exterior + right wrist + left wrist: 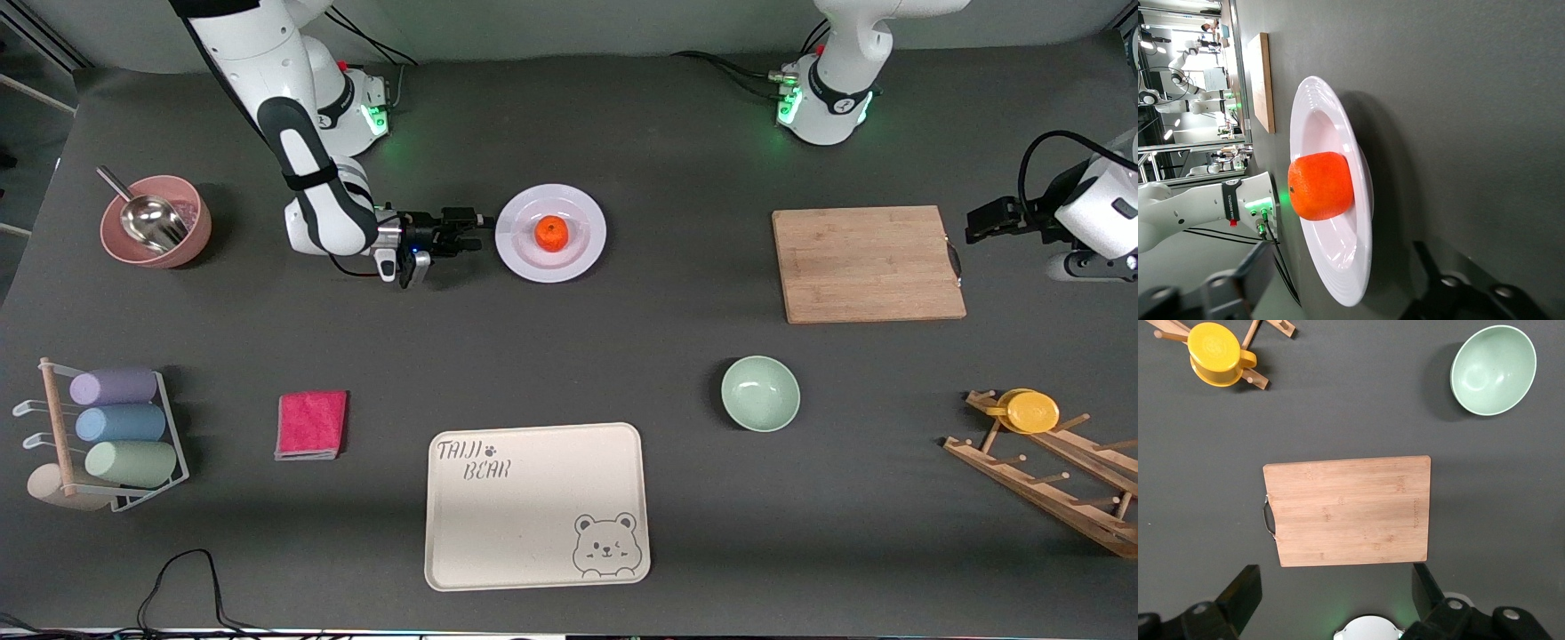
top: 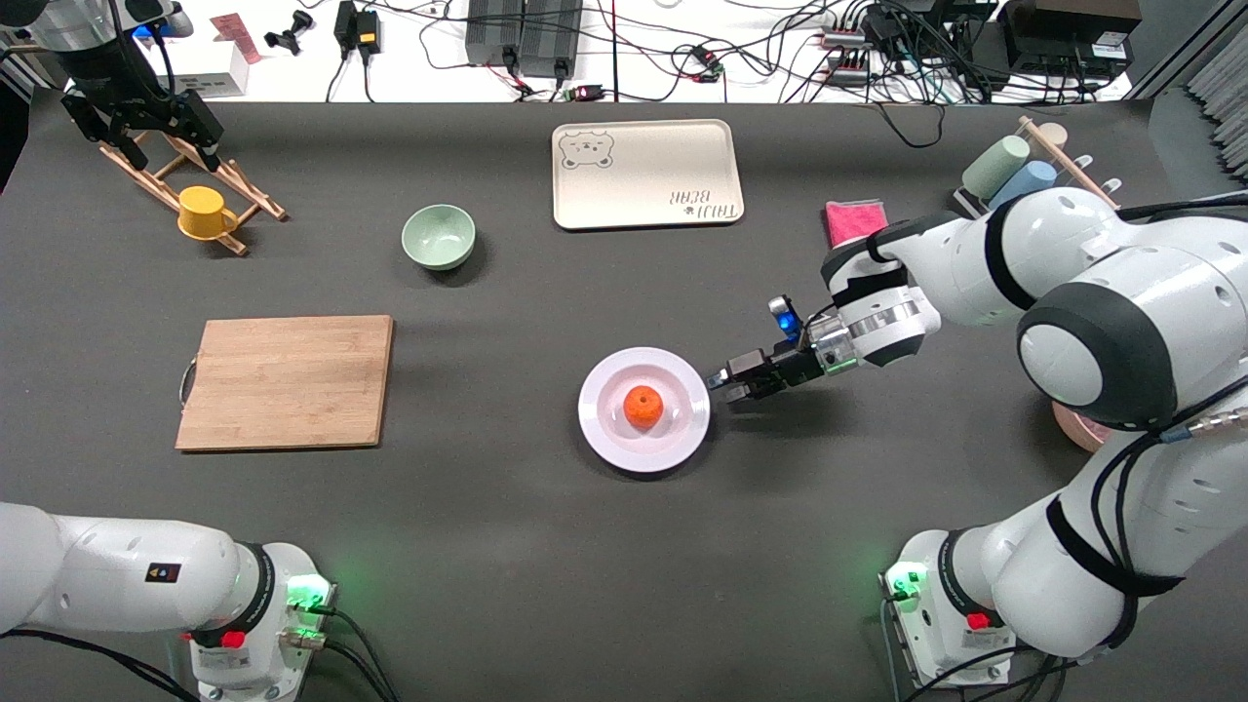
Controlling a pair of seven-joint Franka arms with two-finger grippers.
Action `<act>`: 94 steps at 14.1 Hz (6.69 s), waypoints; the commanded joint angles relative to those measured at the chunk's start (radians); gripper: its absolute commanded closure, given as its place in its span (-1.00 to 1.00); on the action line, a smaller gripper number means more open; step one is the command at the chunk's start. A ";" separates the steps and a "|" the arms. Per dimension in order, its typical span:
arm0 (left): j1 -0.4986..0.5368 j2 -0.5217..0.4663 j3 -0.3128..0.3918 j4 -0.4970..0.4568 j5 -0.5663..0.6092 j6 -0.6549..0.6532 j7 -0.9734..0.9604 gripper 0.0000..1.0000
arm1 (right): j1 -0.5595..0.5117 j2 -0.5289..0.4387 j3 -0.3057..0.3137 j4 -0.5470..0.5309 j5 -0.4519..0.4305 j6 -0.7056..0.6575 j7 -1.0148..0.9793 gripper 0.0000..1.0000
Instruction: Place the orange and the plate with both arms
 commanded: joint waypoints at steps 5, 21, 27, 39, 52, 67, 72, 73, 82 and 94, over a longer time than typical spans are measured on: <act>-0.011 -0.012 0.002 -0.005 0.017 -0.010 0.011 -1.00 | -0.001 0.002 -0.002 0.000 0.024 -0.025 -0.031 0.37; -0.011 -0.012 0.000 -0.004 0.018 -0.001 0.011 -1.00 | 0.031 0.091 0.009 0.051 0.103 -0.024 -0.057 0.37; -0.011 -0.011 0.000 -0.007 0.018 0.028 0.011 -1.00 | 0.044 0.093 0.010 0.068 0.107 -0.025 -0.057 0.96; 0.011 -0.029 0.006 0.007 0.003 0.051 0.010 -1.00 | -0.120 -0.151 -0.020 0.083 -0.020 -0.205 0.136 1.00; 0.009 0.098 0.005 0.094 -0.020 0.198 0.001 -1.00 | -0.246 0.345 -0.022 0.932 0.041 -0.211 0.476 1.00; 0.024 0.100 0.003 0.179 -0.020 0.157 -0.050 -1.00 | -0.288 0.838 -0.013 1.473 0.156 -0.056 0.467 1.00; 0.024 0.115 0.003 0.179 -0.020 0.172 -0.050 -1.00 | -0.294 0.841 -0.013 1.452 0.153 -0.056 0.461 0.94; 0.022 0.117 0.003 0.179 -0.022 0.172 -0.055 -1.00 | -0.294 0.841 -0.013 1.441 0.153 -0.056 0.460 0.41; 0.010 0.163 0.000 0.238 0.027 0.185 -0.093 -1.00 | -0.295 0.757 -0.083 1.439 -0.121 -0.058 0.622 -0.90; 0.013 0.169 0.000 0.243 0.014 0.163 -0.085 -1.00 | -0.369 0.093 -0.028 1.248 -1.296 -0.295 0.952 -1.00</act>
